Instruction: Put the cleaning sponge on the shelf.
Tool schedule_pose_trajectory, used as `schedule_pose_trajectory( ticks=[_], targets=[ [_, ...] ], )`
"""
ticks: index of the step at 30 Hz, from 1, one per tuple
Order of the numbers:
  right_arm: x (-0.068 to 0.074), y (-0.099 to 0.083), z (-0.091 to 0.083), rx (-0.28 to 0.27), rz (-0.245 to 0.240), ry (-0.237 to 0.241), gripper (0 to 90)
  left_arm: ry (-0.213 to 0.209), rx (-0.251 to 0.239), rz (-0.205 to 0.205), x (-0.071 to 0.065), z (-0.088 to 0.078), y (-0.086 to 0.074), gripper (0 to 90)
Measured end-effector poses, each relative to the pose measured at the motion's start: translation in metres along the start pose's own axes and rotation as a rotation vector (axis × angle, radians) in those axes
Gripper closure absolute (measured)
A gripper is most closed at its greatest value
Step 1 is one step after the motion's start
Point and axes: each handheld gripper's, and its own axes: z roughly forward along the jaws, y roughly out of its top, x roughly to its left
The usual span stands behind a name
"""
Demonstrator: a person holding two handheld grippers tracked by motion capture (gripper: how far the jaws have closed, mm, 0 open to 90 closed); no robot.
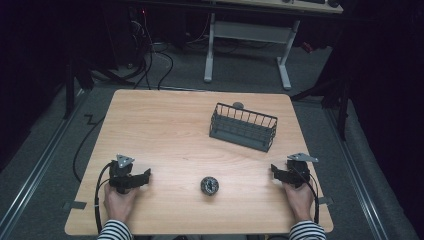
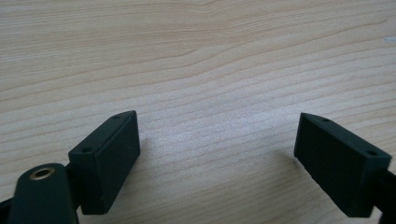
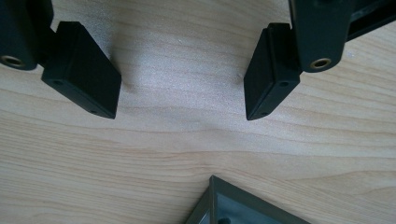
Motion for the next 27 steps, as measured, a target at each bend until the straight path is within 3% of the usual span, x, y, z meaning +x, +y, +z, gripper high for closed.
schedule_pose_trajectory(
  ticks=[5, 7, 16, 19, 20, 27],
  targets=[
    [0.000, 0.000, 0.000, 0.000, 0.003, -0.002, 27.8, 0.005, 0.004, 0.007, -0.001, 0.000, 0.000, 14.9],
    [0.001, 0.000, 0.000, 0.001, 0.010, -0.006, 27.9, 0.011, 0.008, 0.040, -0.004, 0.001, 0.001, 15.9],
    [0.001, -0.001, -0.001, 0.002, 0.017, -0.007, 29.0, 0.006, 0.007, 0.041, -0.004, 0.001, 0.001, 16.5],
    [0.000, 0.000, -0.003, 0.009, 0.026, -0.003, 34.1, 0.006, 0.007, 0.041, -0.004, 0.001, 0.001, 16.5],
    [-0.001, -0.001, -0.006, -0.002, 0.045, 0.025, 35.9, 0.006, 0.007, 0.041, -0.004, 0.001, 0.001, 16.5],
    [0.000, 0.006, -0.018, -0.046, 0.043, 0.061, 37.5, 0.007, 0.006, 0.040, -0.004, 0.001, 0.001, 16.5]
  ],
)
